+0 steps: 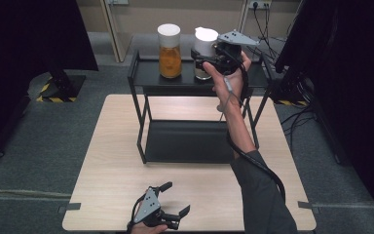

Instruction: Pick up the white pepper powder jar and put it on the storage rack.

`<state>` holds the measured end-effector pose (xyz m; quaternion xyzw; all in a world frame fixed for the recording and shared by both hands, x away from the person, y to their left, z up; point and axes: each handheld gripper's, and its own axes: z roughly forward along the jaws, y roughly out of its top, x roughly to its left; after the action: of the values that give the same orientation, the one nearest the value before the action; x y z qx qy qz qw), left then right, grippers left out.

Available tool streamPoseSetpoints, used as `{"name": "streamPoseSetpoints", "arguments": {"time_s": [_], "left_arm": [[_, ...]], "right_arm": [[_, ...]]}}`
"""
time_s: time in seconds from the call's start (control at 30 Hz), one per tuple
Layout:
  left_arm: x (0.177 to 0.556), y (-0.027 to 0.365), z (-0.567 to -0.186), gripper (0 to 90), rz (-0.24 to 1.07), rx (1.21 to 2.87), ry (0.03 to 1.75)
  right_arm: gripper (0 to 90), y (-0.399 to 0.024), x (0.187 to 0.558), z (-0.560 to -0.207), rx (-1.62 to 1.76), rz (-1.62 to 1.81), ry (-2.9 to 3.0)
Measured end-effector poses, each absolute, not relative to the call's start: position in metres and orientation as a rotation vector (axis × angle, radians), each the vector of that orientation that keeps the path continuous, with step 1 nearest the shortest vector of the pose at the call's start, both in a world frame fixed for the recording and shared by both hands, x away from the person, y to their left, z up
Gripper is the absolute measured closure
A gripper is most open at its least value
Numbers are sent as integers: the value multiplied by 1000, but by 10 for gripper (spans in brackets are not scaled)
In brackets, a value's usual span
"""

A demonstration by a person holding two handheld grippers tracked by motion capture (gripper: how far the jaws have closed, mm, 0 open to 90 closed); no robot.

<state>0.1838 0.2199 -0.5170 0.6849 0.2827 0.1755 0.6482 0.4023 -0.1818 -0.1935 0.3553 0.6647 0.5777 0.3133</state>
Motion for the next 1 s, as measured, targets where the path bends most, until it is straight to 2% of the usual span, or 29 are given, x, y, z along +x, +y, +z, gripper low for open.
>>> {"name": "streamPoseSetpoints", "arguments": {"time_s": [0.1,0.3,1.0], "left_arm": [[184,220,-517,16,398,1559,643],[184,220,-517,15,398,1557,645],[184,220,-518,15,400,1552,649]], "right_arm": [[64,-182,400,-194,939,1516,1747],[7,-180,392,-197,926,1497,1718],[4,-215,372,-205,863,1608,1756]]}}
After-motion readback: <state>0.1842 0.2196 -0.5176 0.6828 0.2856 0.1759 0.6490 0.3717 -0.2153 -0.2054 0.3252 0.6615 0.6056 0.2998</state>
